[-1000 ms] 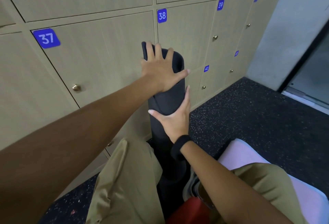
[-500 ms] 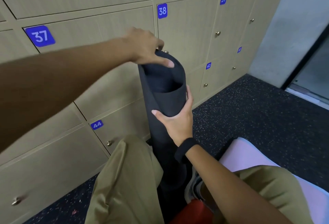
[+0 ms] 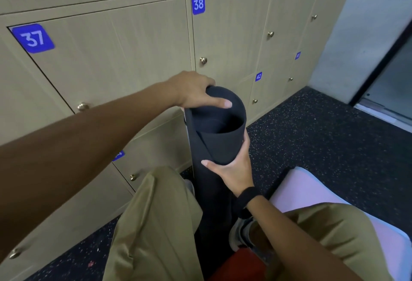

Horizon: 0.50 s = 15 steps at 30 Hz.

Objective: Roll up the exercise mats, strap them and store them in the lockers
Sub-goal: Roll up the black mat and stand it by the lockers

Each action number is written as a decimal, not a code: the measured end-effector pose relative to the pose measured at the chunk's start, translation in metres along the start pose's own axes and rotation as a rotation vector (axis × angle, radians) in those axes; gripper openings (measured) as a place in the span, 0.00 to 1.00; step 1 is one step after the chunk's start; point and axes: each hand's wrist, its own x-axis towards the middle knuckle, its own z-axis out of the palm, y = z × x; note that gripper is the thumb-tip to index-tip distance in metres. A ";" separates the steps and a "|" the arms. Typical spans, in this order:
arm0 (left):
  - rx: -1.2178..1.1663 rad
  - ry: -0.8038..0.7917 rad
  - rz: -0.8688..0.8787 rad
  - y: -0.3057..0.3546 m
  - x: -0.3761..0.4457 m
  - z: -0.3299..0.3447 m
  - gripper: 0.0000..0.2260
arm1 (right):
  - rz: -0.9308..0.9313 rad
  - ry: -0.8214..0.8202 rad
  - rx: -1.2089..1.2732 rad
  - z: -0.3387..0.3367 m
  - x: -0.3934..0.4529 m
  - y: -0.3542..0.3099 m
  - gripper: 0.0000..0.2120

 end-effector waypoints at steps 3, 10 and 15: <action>-0.005 0.011 -0.013 0.002 -0.004 0.021 0.36 | 0.027 -0.027 -0.025 -0.001 -0.004 0.013 0.63; -0.059 0.040 -0.022 0.010 -0.014 0.066 0.32 | 0.102 -0.079 -0.064 -0.002 -0.012 0.052 0.65; -0.050 0.054 -0.023 0.012 -0.011 0.096 0.38 | 0.146 -0.122 -0.091 -0.005 -0.014 0.073 0.68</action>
